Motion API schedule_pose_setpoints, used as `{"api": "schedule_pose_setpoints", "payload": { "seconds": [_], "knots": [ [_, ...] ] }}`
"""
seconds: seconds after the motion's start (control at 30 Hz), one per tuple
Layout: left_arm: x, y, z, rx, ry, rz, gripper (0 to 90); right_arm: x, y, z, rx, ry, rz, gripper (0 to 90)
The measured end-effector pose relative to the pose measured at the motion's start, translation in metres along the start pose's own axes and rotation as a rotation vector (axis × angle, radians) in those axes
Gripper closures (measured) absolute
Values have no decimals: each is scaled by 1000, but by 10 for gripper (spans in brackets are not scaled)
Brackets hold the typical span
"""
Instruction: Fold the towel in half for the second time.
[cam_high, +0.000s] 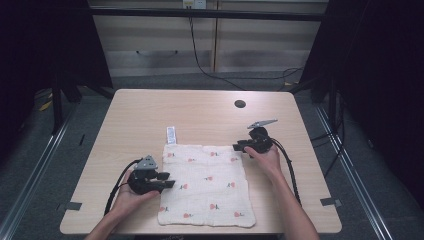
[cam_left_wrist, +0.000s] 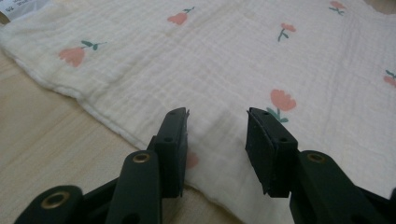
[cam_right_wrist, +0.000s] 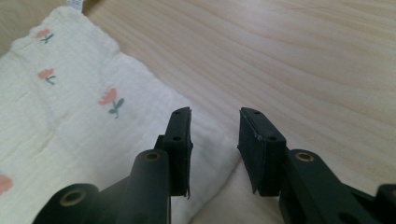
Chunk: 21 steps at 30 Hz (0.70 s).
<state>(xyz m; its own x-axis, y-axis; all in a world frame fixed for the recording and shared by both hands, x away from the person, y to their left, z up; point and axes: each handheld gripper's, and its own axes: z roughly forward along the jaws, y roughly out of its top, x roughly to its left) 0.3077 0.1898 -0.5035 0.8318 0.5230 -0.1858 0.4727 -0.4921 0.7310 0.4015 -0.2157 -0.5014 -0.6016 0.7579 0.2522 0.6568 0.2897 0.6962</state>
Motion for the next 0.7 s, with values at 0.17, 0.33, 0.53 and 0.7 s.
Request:
{"api": "schedule_pose_setpoints", "payload": {
  "seconds": [0.17,0.33,0.53,0.7],
  "knots": [
    [3,-1,0,-7,-16,-16,587,-2,2,5,17,-6,-11,630],
    [2,-1,0,-8,-11,-6,586,1,2,7,30,-9,-39,670],
    [2,-1,0,-12,-10,-8,586,7,1,6,69,4,-83,806],
    [2,-1,0,-9,-10,-8,587,4,1,5,45,36,-46,867]
  ]
}}
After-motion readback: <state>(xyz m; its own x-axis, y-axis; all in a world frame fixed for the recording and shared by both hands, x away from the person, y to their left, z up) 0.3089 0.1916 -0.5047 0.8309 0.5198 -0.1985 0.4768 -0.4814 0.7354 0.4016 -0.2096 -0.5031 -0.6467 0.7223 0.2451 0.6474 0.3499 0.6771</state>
